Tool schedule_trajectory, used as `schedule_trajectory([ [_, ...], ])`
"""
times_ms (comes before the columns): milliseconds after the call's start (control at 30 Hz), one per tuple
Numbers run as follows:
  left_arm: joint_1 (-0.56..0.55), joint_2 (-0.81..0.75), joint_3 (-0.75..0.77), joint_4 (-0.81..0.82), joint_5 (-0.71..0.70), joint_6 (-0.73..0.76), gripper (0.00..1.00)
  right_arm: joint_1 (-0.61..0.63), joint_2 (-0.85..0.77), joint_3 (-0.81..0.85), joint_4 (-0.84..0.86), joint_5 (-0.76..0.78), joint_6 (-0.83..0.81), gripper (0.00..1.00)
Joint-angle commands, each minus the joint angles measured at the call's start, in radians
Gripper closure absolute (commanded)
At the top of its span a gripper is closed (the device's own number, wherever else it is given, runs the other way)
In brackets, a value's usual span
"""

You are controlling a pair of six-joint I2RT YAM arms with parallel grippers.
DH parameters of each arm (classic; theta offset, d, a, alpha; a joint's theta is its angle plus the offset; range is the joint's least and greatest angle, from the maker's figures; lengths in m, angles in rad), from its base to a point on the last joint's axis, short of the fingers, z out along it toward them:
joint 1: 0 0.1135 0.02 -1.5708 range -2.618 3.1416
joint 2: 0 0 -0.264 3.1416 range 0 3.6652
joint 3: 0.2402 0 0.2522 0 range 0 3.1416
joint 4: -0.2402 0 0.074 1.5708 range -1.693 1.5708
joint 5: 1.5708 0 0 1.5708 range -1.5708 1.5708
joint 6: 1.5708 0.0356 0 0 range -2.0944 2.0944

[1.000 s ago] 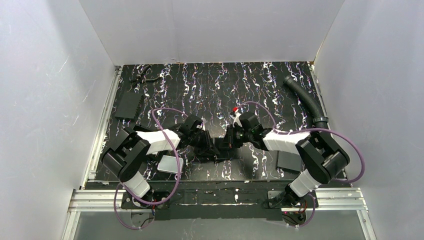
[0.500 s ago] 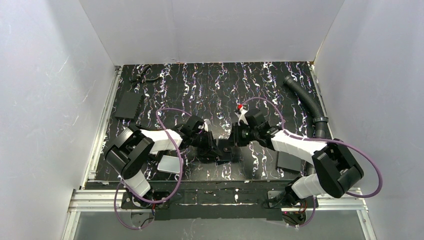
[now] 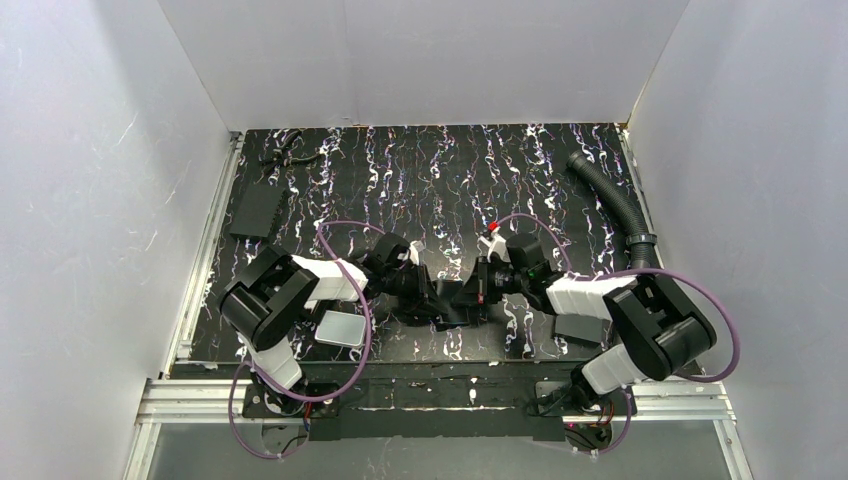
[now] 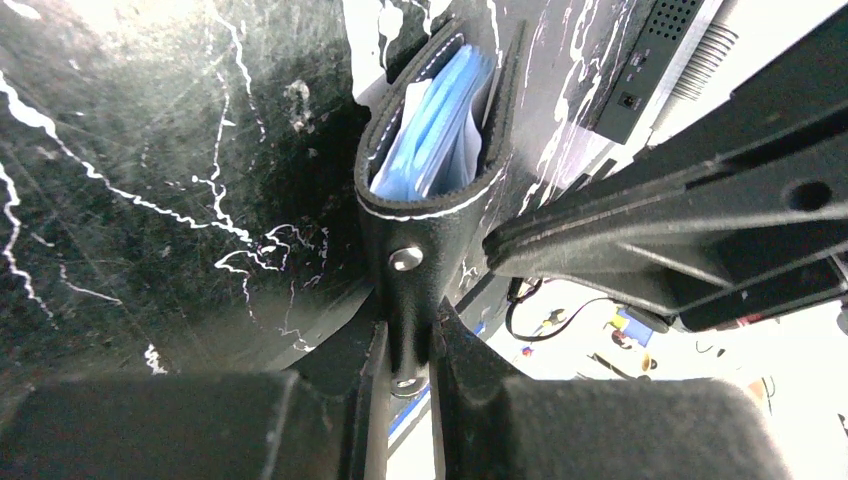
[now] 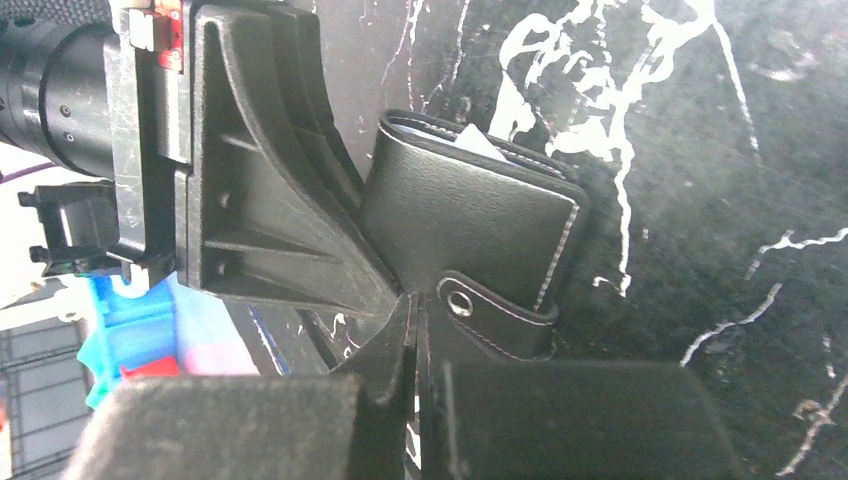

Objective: Put the credit cards into the card holder
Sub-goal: Close the card holder at the center of the board.

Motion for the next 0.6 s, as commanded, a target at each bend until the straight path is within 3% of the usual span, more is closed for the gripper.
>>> schedule_trajectory([
  [0,-0.012,0.039,-0.041,-0.05,-0.031,0.009,1.0,-0.051,0.043,-0.067,0.24,-0.111,0.058,0.99],
  [567,-0.009,0.057,-0.066,-0.014,-0.017,0.005,1.0,-0.147,0.428,-0.19,0.629,-0.156,0.151,0.99],
])
